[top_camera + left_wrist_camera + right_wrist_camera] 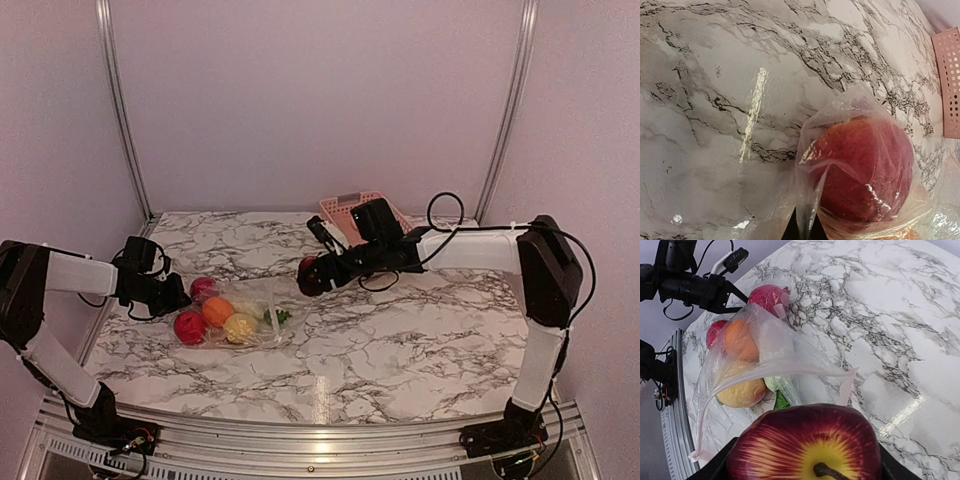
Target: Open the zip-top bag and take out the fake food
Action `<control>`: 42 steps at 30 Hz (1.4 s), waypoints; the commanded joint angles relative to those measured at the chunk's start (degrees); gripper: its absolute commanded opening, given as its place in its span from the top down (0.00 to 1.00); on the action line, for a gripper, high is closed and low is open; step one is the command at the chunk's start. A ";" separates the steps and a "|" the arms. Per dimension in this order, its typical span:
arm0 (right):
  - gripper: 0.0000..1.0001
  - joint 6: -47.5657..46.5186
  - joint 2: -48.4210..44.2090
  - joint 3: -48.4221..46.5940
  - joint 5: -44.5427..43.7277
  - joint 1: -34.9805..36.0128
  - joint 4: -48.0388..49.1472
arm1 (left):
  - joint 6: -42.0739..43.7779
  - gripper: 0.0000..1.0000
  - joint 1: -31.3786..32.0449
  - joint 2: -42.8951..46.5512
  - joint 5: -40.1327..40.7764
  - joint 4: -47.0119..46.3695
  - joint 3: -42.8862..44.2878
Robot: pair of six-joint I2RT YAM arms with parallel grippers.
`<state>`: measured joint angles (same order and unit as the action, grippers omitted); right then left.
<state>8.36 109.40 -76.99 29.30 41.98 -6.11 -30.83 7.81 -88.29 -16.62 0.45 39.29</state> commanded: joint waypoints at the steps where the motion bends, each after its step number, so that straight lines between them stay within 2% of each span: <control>1: 0.36 -0.28 -3.91 -4.51 -1.54 -6.97 -0.19 | 0.76 1.00 -0.52 -1.43 0.70 2.53 1.52; 7: 0.36 -1.09 0.60 -13.38 -7.49 -14.98 -2.47 | 0.75 1.00 -0.52 -2.07 0.43 2.52 2.44; 13: 0.36 -0.45 8.55 -22.02 -12.71 -19.81 -3.55 | 0.51 1.00 -0.52 -2.74 0.37 2.41 2.79; 24: 0.35 -1.18 26.32 -38.77 -13.66 -21.59 -5.16 | 0.20 1.00 -0.52 -2.90 0.70 2.23 2.13; 28: 0.30 -1.55 31.24 -44.31 -14.01 -21.67 -5.93 | 0.01 1.00 -0.52 -2.87 0.79 2.03 1.80; 31: 0.19 -1.27 34.40 -49.44 -14.12 -21.73 -7.38 | -0.01 1.00 -0.53 -2.85 0.89 2.09 1.89; 36: 0.08 -1.36 34.91 -53.27 -13.58 -21.72 -7.56 | 0.11 1.00 -0.52 -2.88 1.02 2.18 1.98; 42: 0.12 -1.77 29.33 -51.28 -9.74 -21.67 -9.38 | 0.24 1.00 -0.52 -2.85 0.68 1.90 1.88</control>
<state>7.18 144.40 -128.49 16.64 20.45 -13.56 -30.81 7.79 -90.11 -16.49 0.91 41.08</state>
